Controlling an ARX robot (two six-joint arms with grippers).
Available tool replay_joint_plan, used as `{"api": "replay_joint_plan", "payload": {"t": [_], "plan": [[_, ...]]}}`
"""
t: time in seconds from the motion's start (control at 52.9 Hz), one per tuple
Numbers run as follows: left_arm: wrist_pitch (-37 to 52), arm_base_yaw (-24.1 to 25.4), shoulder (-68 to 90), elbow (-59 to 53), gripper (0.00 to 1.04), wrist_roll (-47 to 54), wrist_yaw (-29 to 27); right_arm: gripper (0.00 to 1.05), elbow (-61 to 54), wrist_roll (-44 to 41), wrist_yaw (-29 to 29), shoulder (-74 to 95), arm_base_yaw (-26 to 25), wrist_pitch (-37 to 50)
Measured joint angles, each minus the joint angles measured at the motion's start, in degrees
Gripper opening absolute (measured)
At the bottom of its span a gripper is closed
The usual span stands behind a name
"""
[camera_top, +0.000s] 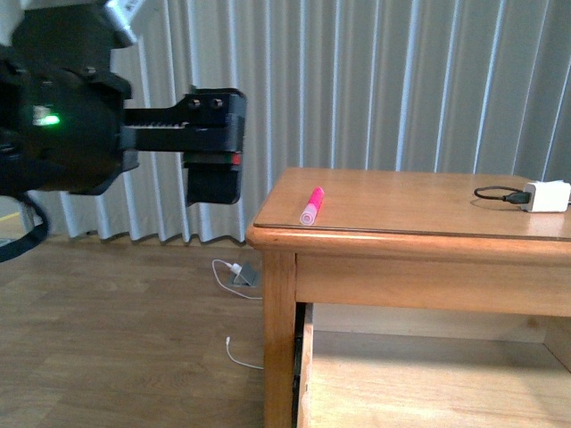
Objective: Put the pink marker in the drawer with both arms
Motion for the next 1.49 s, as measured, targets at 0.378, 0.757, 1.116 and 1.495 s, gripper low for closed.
{"api": "replay_joint_plan", "payload": {"t": [0.378, 0.757, 1.116, 1.495], "plan": [[-8.7, -1.9, 21.5, 25.9, 0.99, -3.3, 2.9, 0.96, 0.0, 0.0, 0.0, 0.0, 0.0, 0.0], [-14.6, -2.2, 35.7, 41.6, 0.99, -5.7, 2.6, 0.96, 0.0, 0.0, 0.0, 0.0, 0.0, 0.0], [-17.8, -3.4, 40.2, 46.8, 0.99, -1.1, 3.2, 0.96, 0.0, 0.0, 0.0, 0.0, 0.0, 0.0], [-20.3, -4.2, 40.8, 48.3, 0.84, 3.7, 3.6, 0.96, 0.0, 0.0, 0.0, 0.0, 0.0, 0.0]]}}
